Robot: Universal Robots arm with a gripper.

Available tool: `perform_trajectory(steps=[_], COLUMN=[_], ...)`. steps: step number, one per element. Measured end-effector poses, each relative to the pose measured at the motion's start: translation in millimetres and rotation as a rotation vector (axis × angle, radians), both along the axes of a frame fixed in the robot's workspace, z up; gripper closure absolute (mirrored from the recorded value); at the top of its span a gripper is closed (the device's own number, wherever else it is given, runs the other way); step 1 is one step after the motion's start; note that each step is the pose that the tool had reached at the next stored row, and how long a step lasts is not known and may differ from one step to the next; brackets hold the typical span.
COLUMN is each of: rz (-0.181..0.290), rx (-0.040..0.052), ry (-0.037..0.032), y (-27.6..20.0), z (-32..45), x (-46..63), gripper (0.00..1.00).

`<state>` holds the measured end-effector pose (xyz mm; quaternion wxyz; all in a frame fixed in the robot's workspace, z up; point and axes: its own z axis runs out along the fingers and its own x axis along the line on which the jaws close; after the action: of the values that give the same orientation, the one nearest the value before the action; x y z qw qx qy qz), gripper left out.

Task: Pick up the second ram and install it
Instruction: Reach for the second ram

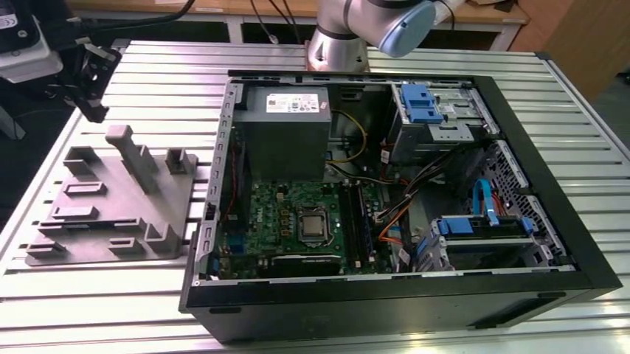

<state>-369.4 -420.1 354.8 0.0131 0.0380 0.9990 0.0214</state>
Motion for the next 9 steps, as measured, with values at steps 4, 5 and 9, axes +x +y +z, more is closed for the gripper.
perform_trajectory(steps=[4, 5, 9], rz=[0.000, 0.000, 0.000], rx=[0.0000, 0.0000, 0.0000], ry=[0.0001, 0.0000, 0.0000], y=[-3.1, -3.8, -6.5], z=[-2.9, -3.6, -7.0], x=[-1.6, -2.0, -3.2], gripper=[0.90, 0.90, 0.90])
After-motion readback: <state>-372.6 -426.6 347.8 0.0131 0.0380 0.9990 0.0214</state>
